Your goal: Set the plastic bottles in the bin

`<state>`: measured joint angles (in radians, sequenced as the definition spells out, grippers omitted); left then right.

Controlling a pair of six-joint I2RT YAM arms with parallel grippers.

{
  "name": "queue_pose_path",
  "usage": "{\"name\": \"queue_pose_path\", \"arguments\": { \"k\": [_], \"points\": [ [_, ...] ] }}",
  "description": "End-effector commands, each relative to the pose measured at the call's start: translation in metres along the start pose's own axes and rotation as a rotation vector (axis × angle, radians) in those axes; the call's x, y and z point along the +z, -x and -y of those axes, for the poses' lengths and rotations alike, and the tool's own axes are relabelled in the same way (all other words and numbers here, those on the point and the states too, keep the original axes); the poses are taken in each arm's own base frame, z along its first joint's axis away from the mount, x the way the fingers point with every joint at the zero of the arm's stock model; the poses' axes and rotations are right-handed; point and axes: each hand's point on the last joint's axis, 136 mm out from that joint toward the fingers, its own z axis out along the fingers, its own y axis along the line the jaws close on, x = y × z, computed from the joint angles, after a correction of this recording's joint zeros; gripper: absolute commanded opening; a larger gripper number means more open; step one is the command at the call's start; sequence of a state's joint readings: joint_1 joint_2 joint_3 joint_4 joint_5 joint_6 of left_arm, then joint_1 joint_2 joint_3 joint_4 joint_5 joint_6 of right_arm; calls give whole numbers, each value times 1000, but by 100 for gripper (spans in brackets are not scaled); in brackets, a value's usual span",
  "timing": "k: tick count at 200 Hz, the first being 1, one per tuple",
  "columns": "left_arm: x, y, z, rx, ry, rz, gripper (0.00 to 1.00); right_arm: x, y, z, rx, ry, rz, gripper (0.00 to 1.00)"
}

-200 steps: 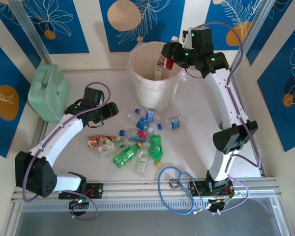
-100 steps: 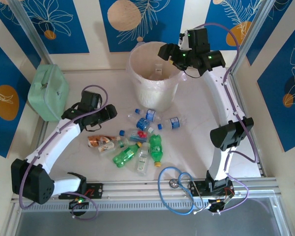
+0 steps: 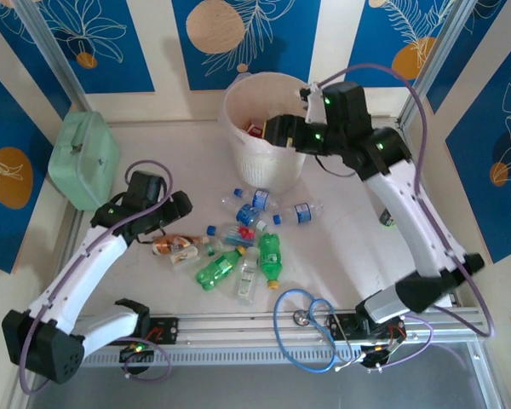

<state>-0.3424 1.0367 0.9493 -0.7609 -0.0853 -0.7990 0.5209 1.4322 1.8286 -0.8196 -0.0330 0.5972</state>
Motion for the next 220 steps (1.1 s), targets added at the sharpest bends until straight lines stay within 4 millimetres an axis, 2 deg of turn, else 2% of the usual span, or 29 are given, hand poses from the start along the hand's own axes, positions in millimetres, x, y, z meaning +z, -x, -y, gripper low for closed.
{"name": "queue_pose_path", "arguments": {
  "k": [1,34,72,99,119,149,185,220],
  "points": [
    [-3,-19,-34,-166,107,-12,92,-10,-18,12,-22,-54,8,74],
    [3,-29,-57,-303,186,-4,97,-14,-51,27,35,-62,-28,74],
    [16,-39,-67,-397,222,-28,96,-6,-91,37,59,-81,-98,74],
    [27,-42,-76,-455,254,-30,96,0,-108,39,73,-82,-131,74],
    [39,-48,-78,-507,261,-56,94,4,-115,39,70,-83,-148,74],
    [55,-51,-79,-546,279,-79,92,4,-114,37,64,-78,-148,74],
    [67,-47,-78,-557,283,-69,89,9,-118,36,69,-73,-165,74],
    [77,-51,-85,-565,321,-74,89,12,-122,38,72,-79,-174,74]
  ]
}}
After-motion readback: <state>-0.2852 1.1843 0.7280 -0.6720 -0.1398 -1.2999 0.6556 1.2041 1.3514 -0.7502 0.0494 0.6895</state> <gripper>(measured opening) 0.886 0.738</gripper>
